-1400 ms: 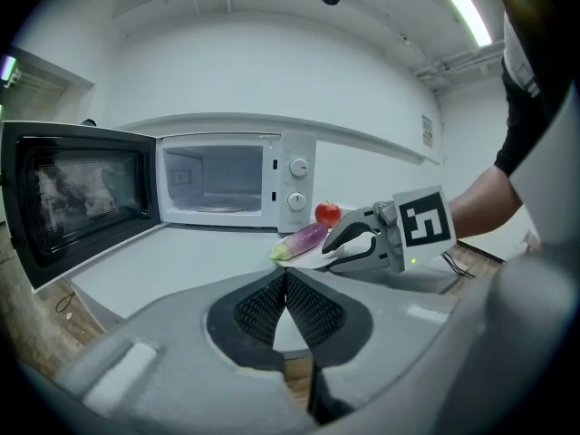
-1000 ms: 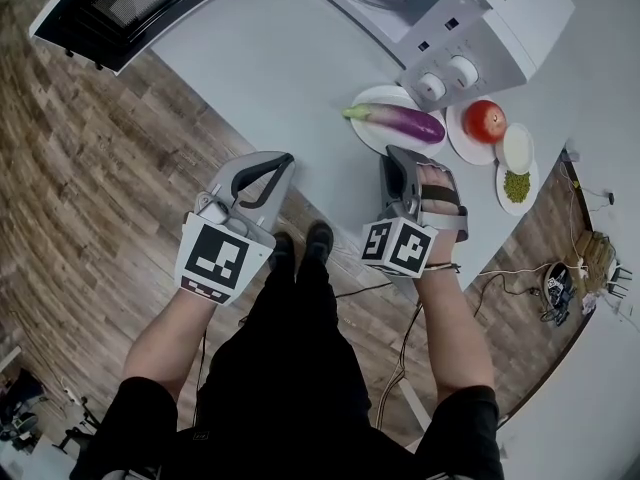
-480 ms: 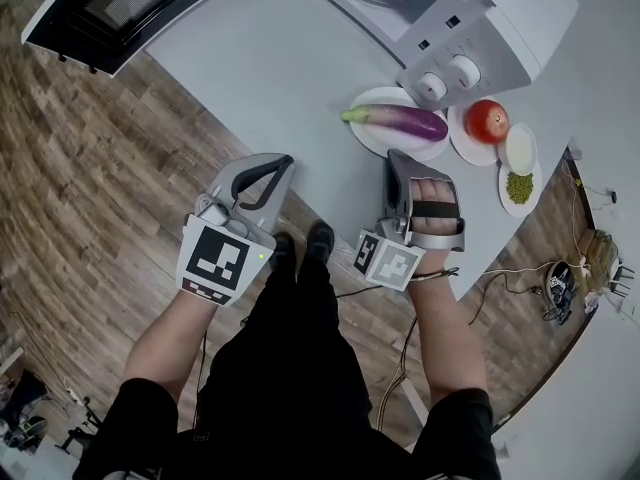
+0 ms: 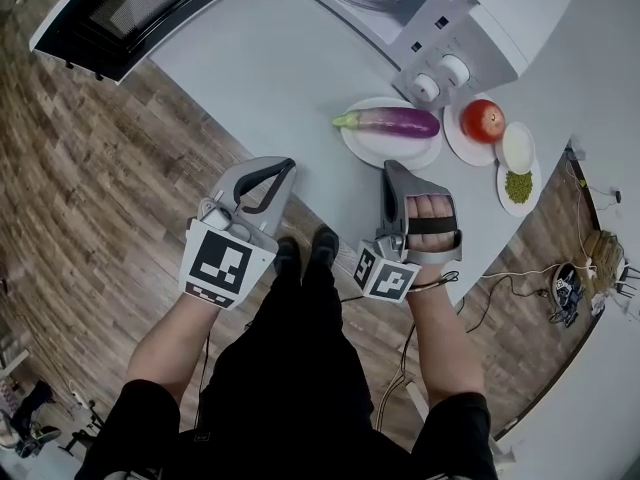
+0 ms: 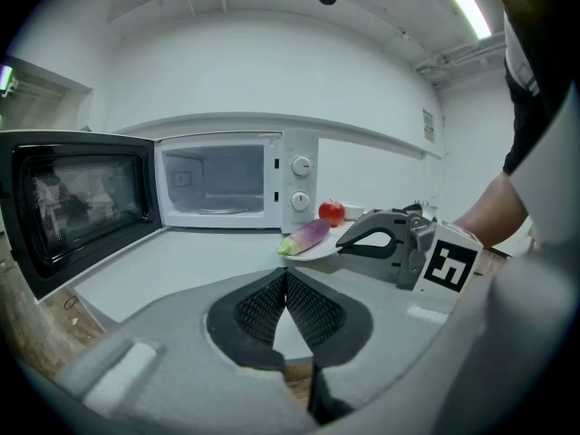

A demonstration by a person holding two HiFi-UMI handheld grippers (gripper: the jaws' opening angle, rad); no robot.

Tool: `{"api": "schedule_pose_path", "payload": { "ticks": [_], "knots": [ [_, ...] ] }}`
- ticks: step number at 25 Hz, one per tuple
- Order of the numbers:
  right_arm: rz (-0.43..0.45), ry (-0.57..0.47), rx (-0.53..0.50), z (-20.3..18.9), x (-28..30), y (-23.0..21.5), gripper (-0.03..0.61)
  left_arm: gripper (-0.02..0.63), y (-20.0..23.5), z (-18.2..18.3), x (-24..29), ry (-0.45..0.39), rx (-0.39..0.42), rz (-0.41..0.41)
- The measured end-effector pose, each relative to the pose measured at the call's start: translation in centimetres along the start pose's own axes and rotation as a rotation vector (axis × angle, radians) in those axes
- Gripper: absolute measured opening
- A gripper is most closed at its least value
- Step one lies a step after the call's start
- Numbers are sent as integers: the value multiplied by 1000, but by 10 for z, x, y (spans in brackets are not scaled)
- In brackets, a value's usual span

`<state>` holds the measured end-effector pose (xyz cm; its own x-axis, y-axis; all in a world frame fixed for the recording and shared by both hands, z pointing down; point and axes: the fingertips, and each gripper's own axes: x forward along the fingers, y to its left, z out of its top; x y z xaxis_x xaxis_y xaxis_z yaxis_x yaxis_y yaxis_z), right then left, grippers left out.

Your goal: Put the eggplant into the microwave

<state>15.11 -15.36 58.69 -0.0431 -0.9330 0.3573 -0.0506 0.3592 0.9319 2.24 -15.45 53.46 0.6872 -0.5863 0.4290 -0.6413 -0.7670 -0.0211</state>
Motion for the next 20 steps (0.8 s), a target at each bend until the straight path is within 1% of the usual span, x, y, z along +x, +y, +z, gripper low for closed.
{"api": "schedule_pose_path", "payload": {
  "ticks": [8,17,20],
  "knots": [
    [-47,-30,-7,6,-14,-10,29,9,-1,24,-8,-20,35,14],
    [-38,-30,-4,9,-11,-4,26,8,-3,19,-4,-16,31,17],
    [-69,-39,-10,10,-14,-8,26,9,-4,17,-2,-15,31,13]
  ]
}}
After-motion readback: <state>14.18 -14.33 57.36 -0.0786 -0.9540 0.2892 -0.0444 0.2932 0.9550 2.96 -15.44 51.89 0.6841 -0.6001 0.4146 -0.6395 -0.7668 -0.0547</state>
